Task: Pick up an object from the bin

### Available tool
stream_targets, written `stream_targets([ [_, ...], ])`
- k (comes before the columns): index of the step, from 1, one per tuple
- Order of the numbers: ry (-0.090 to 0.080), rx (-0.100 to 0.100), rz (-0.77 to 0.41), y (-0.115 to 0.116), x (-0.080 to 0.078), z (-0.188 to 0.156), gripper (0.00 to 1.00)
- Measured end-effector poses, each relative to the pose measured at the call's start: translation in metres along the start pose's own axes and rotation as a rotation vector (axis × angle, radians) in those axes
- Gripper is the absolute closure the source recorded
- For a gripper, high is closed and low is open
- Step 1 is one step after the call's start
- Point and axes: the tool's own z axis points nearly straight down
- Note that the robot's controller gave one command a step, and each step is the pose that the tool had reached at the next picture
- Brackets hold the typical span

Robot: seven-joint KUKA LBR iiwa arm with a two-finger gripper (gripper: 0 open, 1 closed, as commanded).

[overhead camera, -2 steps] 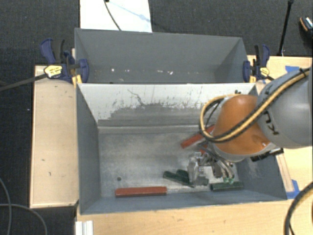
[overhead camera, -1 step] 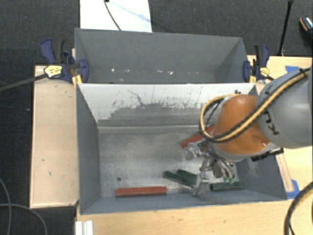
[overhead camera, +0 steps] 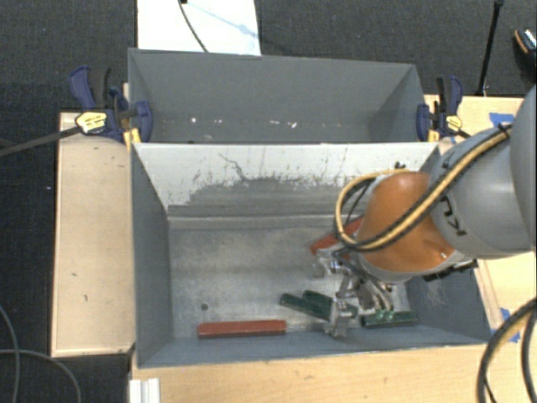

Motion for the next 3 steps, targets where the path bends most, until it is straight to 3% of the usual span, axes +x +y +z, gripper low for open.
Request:
stream_targets([
  [1, 0.004, 0.0, -0.004, 0.0, 0.002, 0.0, 1.0],
  [2, -0.004, 0.002, -0.006, -0.045, -0.006, -0.129, 1.0],
  [3, -0.006, 0.001, -0.016, -0.04, -0.041, -0.194, 1.0],
])
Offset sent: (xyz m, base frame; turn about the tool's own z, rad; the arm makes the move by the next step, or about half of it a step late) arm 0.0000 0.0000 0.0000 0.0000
